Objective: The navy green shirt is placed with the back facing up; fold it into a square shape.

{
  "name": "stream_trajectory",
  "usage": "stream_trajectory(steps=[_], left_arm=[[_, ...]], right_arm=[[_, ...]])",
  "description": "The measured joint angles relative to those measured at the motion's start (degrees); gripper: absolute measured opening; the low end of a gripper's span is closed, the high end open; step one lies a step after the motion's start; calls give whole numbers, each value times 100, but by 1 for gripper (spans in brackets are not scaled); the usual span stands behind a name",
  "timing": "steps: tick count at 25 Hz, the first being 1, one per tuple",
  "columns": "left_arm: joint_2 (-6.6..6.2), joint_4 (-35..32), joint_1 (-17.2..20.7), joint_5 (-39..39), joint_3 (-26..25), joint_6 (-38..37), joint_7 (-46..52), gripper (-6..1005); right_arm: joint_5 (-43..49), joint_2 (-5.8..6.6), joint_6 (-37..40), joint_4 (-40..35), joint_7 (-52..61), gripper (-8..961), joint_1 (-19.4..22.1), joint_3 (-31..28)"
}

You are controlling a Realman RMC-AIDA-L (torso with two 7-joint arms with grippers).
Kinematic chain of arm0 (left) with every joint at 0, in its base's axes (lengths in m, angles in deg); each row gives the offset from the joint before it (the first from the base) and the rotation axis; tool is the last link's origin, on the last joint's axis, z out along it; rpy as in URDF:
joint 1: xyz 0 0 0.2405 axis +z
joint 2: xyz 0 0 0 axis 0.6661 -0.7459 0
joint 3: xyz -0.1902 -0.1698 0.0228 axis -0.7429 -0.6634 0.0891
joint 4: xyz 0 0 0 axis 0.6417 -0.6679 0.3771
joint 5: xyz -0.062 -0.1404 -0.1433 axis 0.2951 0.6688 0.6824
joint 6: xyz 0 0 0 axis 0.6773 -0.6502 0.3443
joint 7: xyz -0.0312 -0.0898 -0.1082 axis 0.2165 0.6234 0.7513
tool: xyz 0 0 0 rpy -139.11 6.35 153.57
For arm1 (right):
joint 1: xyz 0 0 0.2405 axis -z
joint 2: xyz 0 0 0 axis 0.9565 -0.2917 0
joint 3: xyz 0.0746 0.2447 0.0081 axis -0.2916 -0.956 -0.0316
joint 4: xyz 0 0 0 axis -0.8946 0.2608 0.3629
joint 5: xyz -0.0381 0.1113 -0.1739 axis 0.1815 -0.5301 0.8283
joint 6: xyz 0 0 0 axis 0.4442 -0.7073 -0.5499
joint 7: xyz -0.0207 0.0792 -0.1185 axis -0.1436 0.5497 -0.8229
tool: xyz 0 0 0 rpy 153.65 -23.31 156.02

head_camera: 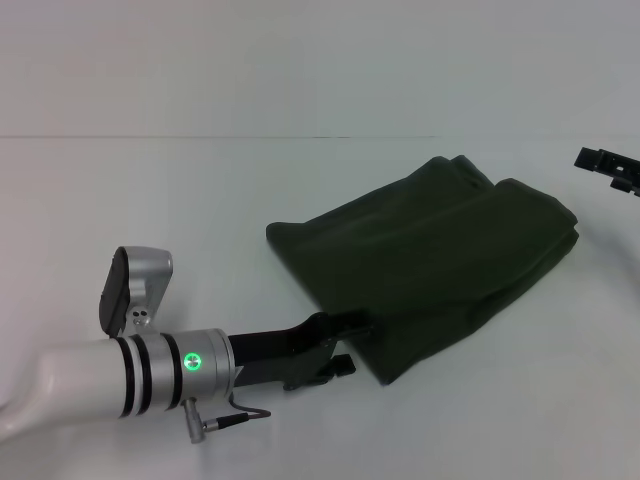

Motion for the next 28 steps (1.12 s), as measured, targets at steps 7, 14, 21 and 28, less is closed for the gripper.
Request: stream_trajectory(steps=[7,14,21,28], left_arm=[[0,96,-173,38,2,191,-9,873],[0,139,-339,88,14,262,-273,865],[-9,217,-366,311,41,289,-394,776],[-2,292,-442,283,111,348,-443,624]], right_arm=[[29,2,5,10,-20,945,16,3],[29,1,9,17,-25,945,44,19],[14,-5,106,9,-82,944,87,-40],[10,-1,153,7,-92,944,104,-65]])
